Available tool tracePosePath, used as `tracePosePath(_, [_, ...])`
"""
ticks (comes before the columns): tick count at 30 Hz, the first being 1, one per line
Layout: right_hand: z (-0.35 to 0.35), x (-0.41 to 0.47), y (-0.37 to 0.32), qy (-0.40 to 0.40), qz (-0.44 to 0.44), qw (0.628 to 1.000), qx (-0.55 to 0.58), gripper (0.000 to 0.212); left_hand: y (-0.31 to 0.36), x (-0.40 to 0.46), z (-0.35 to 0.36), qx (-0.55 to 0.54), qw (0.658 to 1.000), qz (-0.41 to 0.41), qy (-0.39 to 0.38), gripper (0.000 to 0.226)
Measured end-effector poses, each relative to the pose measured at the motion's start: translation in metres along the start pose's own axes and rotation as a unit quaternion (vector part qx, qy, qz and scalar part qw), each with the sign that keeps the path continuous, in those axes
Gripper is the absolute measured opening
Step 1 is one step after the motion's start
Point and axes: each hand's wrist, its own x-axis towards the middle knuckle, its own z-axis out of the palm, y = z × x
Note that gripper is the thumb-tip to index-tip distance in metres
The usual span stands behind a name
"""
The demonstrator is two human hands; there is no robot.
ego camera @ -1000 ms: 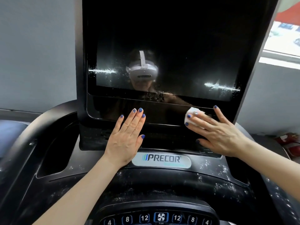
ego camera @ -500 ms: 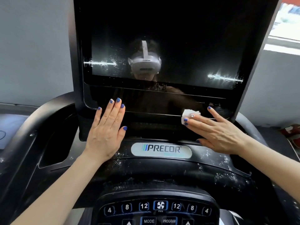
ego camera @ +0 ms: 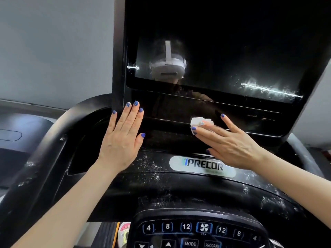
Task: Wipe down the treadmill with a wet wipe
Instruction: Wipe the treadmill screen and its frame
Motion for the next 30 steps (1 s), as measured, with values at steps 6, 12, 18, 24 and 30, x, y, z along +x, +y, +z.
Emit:
tracePosePath(6, [-0.012,0.049,-0.022,-0.003,-0.019,1.0,-0.007,0.065,-0.019,-0.004,0.001,-0.002,1.0,-0.016,0.006,0.066])
tracePosePath(12, [-0.021,0.117,-0.057,0.0,-0.041,0.998,-0.047,0.063,-0.027,-0.005,0.001,-0.017,1.0,0.004,0.006,0.067])
tracePosePath(18, [-0.017,0.095,-0.044,-0.026,-0.036,0.997,-0.057,0.062,-0.03,-0.004,-0.001,-0.024,1.0,0.012,-0.003,0.065])
tracePosePath(24, [-0.021,0.112,-0.055,-0.02,-0.042,0.997,-0.058,0.061,-0.028,-0.006,0.001,-0.026,1.0,0.003,-0.008,0.069])
tracePosePath(30, [-0.019,0.089,-0.04,-0.029,-0.03,0.998,-0.047,0.061,-0.024,-0.005,-0.005,-0.004,1.0,-0.006,-0.017,0.064])
